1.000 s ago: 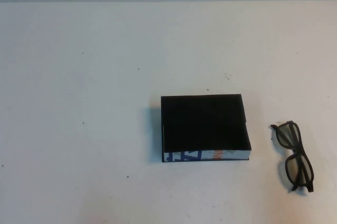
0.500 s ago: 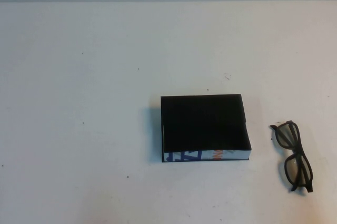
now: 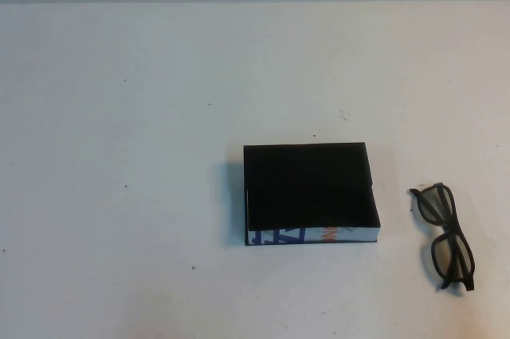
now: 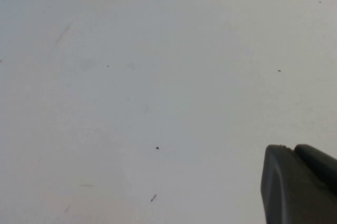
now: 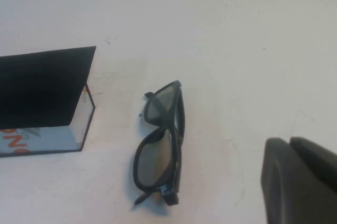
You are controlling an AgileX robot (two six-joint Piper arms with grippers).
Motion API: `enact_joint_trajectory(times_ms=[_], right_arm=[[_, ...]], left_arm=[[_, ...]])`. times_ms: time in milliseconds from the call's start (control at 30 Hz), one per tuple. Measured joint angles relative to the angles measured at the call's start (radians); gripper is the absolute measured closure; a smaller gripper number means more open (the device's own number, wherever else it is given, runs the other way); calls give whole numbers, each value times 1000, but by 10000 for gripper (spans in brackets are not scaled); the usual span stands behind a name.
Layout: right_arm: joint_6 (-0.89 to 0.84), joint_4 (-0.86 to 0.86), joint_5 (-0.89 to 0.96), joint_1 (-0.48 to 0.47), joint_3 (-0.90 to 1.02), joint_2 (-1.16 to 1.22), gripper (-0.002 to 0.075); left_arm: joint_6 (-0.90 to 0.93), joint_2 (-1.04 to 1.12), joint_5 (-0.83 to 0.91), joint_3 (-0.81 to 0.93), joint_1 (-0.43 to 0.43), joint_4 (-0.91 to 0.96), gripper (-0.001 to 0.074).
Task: Take glasses out of glasses case
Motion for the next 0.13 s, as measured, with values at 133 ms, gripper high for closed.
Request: enact_joint_trajectory(times_ms=[133], right_arm=[[1,1,0,0,0,0,743]], left_arm=[[0,0,0,0,0,0,740]])
